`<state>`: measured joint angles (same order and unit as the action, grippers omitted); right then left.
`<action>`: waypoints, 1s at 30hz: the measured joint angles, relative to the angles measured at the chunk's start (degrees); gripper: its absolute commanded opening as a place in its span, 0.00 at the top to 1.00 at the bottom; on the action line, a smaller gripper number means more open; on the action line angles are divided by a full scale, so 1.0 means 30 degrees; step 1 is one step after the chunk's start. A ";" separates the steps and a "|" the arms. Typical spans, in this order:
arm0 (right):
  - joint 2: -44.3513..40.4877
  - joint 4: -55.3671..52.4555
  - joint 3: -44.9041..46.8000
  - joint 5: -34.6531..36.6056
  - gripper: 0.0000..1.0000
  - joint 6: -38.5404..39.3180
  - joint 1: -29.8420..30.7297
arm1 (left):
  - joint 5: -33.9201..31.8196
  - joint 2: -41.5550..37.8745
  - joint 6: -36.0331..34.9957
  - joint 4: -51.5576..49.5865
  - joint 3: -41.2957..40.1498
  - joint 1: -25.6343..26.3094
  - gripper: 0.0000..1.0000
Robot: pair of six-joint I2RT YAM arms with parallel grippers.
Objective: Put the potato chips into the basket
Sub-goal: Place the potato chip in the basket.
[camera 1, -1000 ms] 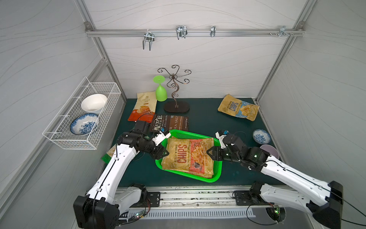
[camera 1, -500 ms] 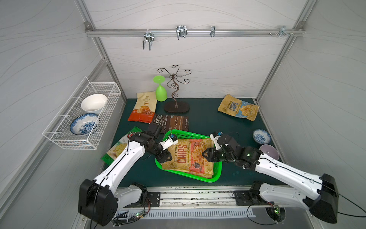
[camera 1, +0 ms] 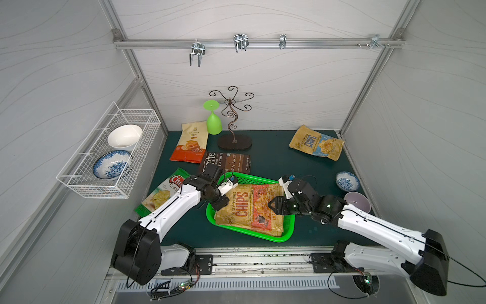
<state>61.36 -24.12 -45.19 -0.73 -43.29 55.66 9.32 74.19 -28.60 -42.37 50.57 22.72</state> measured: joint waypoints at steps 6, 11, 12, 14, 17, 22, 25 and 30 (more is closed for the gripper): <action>0.0226 0.0138 0.0022 -0.0007 0.44 -0.0124 0.0197 | -0.0736 0.0495 0.0452 0.1115 0.0000 0.0146 0.47; 0.0248 0.0313 0.0204 0.0000 0.44 -0.0146 0.0306 | -0.1370 0.0852 0.0466 0.1282 0.0000 0.0641 0.49; 0.0248 0.0313 0.0219 0.0000 0.44 -0.0146 0.0321 | -0.1545 0.0852 0.0452 0.1290 0.0000 0.0765 0.49; 0.0248 0.0335 0.0219 0.0007 0.44 -0.0146 0.0335 | -0.1814 0.0852 0.0423 0.1297 0.0000 0.0940 0.49; 0.0248 0.0350 0.0219 0.0007 0.44 -0.0146 0.0335 | -0.2346 0.0852 0.0372 0.1348 0.0000 0.1173 0.48; 0.0248 0.0437 0.0233 0.0015 0.44 -0.0138 0.0466 | -0.3249 0.0984 0.0393 0.1690 0.0015 0.1413 0.49; 0.0248 0.0481 0.0233 0.0015 0.44 -0.0146 0.0663 | -0.3745 0.1384 0.0437 0.1931 0.0036 0.1523 0.49; 0.0248 0.0503 0.0240 0.0095 0.44 -0.0146 0.0838 | -0.4335 0.1858 0.0583 0.1916 0.0299 0.1727 0.49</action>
<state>62.11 -22.61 -44.47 -0.45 -43.72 58.17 -3.68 79.77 -26.85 -36.62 51.46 27.90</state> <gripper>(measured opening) 0.562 0.515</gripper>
